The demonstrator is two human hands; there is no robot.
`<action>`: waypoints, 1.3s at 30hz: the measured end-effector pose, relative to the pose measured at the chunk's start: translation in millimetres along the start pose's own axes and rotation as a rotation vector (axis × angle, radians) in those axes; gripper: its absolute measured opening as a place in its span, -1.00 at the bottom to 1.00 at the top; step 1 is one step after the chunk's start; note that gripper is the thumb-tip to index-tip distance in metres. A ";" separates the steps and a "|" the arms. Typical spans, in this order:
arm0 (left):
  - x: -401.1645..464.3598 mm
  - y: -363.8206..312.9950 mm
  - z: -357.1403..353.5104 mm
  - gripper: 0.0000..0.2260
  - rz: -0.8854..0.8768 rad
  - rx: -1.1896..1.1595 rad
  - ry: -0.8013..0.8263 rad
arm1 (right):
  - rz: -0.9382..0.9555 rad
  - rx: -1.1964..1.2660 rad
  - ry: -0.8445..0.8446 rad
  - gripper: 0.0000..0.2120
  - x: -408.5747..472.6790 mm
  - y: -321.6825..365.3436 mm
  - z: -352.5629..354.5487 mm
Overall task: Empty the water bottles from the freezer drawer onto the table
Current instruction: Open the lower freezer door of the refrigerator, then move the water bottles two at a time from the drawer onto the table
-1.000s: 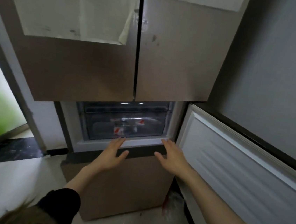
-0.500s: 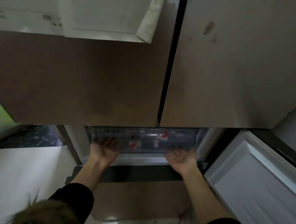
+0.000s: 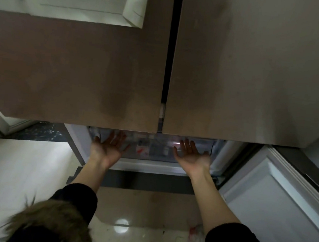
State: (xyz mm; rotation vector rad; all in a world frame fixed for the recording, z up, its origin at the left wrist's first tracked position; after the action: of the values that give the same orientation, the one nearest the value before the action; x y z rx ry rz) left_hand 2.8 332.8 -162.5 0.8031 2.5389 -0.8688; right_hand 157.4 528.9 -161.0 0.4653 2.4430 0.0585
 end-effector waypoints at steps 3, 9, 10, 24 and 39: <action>-7.8 1.2 10.4 -0.49 0.002 0.038 -0.016 | -0.008 -0.064 0.001 -0.45 -8.3 -0.7 5.6; -44.0 7.9 30.2 -0.44 0.023 0.148 -0.041 | 0.002 -0.213 -0.078 -0.48 -36.8 -10.3 26.9; -51.4 9.1 34.4 -0.41 0.031 0.165 -0.049 | -0.001 -0.224 -0.104 -0.50 -42.4 -12.2 31.9; -150.4 28.2 108.8 -0.46 0.099 0.279 -0.064 | 0.025 -0.272 -0.193 -0.49 -138.9 -49.2 103.0; -224.7 36.9 137.5 -0.53 0.068 0.337 -0.173 | -0.059 -0.273 -0.221 -0.50 -199.2 -69.6 148.3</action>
State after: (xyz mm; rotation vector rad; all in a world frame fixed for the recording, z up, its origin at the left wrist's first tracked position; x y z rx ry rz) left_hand 219.0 178.4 -176.2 0.8624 2.2330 -1.3046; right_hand 370.8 384.5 -171.9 0.2626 2.1881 0.2955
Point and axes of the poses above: each hand's wrist, its own x-axis towards the middle knuckle, its own z-axis out of the back of the hand, y = z × x, the point moved 10 cm from there along x, towards the middle knuckle, and after that the axes turned 7 degrees about -z, right-handed, at the moved point
